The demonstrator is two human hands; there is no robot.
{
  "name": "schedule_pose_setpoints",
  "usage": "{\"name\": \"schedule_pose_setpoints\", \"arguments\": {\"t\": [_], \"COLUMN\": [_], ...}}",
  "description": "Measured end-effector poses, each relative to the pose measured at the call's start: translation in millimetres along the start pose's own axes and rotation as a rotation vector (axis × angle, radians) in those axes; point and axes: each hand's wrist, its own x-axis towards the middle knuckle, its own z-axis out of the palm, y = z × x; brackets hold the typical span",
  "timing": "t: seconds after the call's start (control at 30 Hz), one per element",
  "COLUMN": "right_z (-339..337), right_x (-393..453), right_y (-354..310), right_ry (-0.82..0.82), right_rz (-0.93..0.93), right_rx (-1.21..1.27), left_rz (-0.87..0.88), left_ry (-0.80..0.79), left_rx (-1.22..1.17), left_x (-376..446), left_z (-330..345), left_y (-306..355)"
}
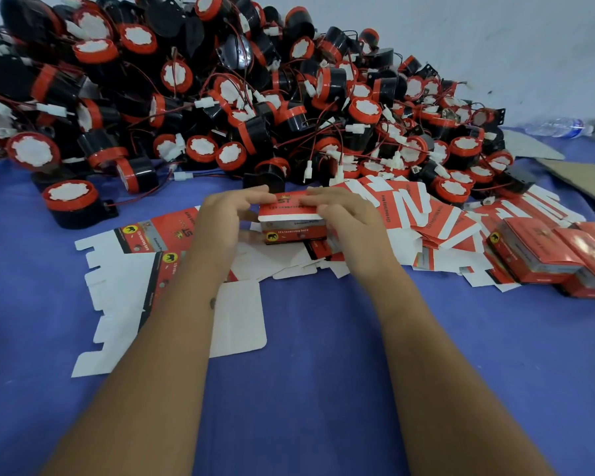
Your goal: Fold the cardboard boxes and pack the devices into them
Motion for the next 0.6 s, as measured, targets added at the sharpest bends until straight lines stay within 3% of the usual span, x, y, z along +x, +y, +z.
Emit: {"name": "schedule_pose_setpoints", "arguments": {"t": [0.17,0.6], "right_z": [2,8], "right_x": [3,3], "right_y": [4,7], "right_ry": [-0.051,0.058], "right_rz": [-0.068,-0.206], "right_rx": [-0.242,-0.355], "left_rz": [0.428,0.443], "left_ry": [-0.061,-0.009], "left_rx": [0.441,0.490], "left_x": [-11,-6], "left_z": [-3,-5], "left_y": [-13,-18]}}
